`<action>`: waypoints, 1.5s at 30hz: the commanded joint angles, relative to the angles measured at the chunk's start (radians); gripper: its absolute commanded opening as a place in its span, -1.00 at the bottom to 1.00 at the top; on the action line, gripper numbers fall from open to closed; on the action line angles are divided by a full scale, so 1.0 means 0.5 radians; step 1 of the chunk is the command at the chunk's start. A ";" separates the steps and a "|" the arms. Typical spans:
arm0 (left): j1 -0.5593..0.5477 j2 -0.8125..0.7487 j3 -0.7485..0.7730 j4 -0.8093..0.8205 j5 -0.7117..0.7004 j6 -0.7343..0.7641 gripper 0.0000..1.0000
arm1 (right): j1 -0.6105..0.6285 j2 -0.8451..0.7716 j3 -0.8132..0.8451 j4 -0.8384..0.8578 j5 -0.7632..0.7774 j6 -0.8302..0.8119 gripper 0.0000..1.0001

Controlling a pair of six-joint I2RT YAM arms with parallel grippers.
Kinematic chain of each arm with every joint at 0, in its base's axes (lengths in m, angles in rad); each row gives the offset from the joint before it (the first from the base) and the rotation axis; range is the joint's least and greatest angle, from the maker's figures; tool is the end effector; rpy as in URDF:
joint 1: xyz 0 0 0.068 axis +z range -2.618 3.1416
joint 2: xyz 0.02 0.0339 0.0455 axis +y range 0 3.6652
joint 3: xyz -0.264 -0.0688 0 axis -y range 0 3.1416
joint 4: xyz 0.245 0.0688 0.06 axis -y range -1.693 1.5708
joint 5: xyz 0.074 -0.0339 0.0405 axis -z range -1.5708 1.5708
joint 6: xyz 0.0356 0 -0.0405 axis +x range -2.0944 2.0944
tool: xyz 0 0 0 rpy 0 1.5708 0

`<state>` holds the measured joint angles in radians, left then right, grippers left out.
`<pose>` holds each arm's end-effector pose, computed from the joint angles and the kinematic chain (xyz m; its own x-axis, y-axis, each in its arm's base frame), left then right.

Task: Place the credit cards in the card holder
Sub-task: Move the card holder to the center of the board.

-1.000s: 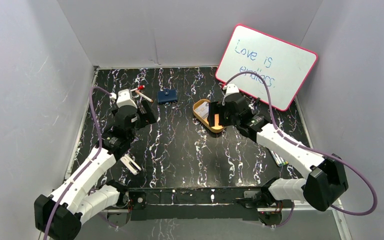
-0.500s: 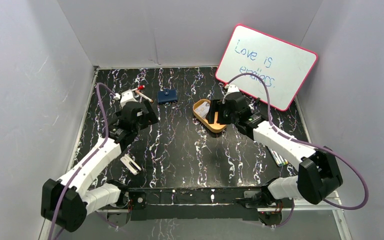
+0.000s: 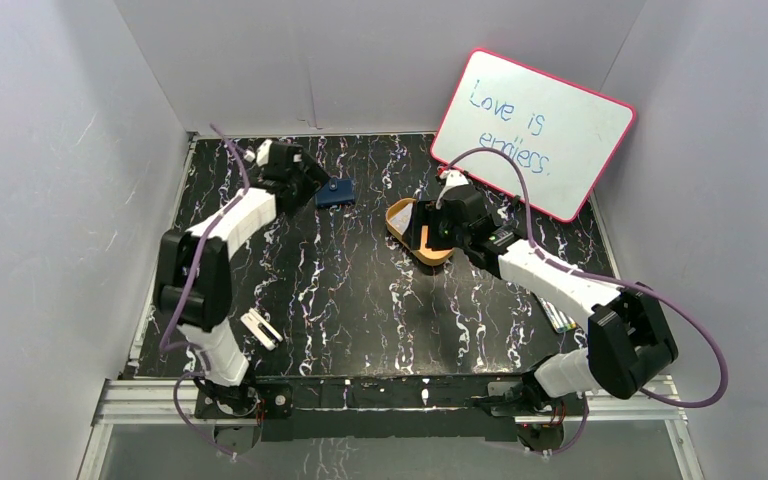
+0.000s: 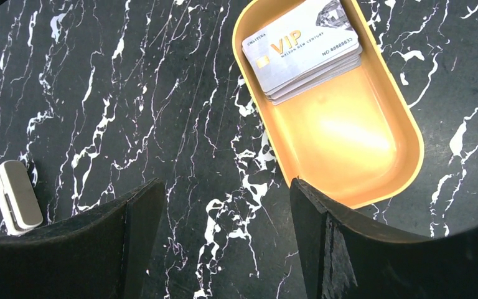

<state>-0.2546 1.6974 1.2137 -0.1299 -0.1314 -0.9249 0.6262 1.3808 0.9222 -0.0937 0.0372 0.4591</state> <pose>0.3762 -0.0931 0.2516 -0.4520 -0.7004 -0.5524 -0.3571 0.7095 -0.6075 0.2517 0.1804 0.2606 -0.6292 0.0914 -0.7718 -0.3136 0.8787 0.3598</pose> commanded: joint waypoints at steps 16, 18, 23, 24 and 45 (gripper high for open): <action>0.181 0.914 0.786 0.152 0.251 0.416 0.57 | 0.008 1.087 1.122 0.485 -0.227 0.376 0.44; 0.186 0.951 0.782 0.180 0.263 0.434 0.51 | 0.006 1.209 1.239 0.482 -0.221 0.413 0.40; 0.187 0.962 0.756 0.317 0.416 0.512 0.40 | 0.001 1.464 1.493 0.480 -0.181 0.511 0.30; 0.187 0.962 0.754 0.332 0.427 0.521 0.38 | 0.002 1.516 1.540 0.475 -0.174 0.534 0.28; 0.190 0.925 0.589 0.362 0.504 0.488 -0.03 | -0.046 2.186 2.253 0.052 -0.134 0.640 0.11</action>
<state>-0.1589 2.1880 1.5284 0.0505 0.0940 -0.6811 0.6117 2.4523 1.9690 -0.0490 -0.0299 0.7681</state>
